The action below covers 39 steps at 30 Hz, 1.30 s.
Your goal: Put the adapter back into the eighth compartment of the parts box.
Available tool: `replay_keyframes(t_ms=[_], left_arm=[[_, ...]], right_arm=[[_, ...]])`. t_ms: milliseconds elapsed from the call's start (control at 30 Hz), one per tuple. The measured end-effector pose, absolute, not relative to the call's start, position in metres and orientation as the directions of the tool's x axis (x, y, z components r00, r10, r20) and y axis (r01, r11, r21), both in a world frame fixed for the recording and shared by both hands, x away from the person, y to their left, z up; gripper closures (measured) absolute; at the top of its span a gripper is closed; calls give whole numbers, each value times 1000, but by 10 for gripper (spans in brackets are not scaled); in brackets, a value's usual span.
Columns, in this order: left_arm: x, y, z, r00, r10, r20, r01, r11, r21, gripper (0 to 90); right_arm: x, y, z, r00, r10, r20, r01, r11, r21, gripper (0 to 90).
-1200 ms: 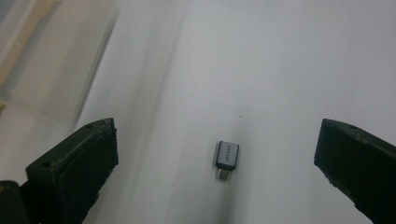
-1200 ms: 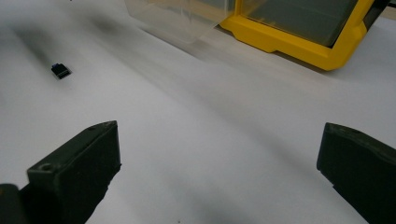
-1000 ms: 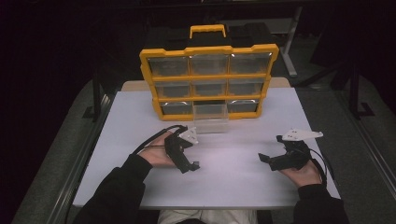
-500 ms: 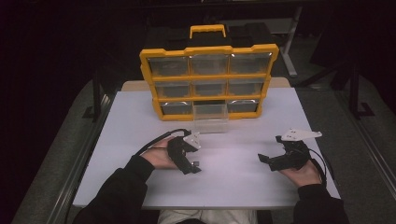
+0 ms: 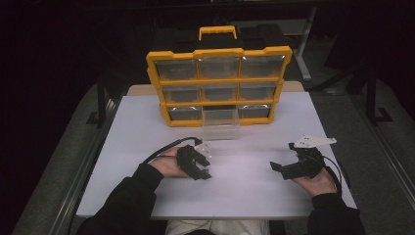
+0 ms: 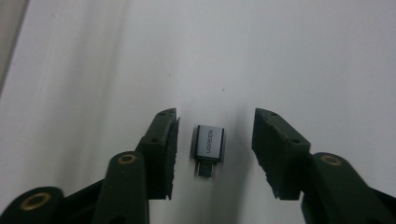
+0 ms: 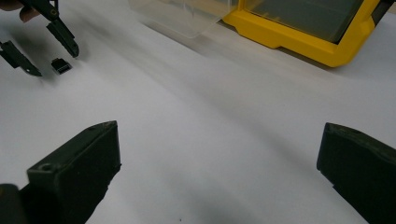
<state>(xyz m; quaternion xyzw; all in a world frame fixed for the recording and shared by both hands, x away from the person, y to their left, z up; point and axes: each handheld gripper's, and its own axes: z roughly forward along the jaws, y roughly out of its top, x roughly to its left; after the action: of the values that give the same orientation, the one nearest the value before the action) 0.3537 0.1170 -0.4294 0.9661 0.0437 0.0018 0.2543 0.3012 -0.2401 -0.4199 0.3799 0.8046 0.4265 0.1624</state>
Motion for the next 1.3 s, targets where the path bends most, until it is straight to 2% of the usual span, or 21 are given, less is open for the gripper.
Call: replay_keyframes(t_ms=[467,667,1300], left_arm=[[359,121,-430,996,76,-40,86,-871,484,757],[361,121,-426,993,88,-76,114,-863,492,763],[366,146,-386,987,142,-72,158,-826,541,764]], right_arm=[[302,-240,-420,-658,751,61,474,350,808,0],[302,-239,-421,-658,750,59,476,354,805,0],[302,-238,-421,-661,749,56,478,362,801,0]])
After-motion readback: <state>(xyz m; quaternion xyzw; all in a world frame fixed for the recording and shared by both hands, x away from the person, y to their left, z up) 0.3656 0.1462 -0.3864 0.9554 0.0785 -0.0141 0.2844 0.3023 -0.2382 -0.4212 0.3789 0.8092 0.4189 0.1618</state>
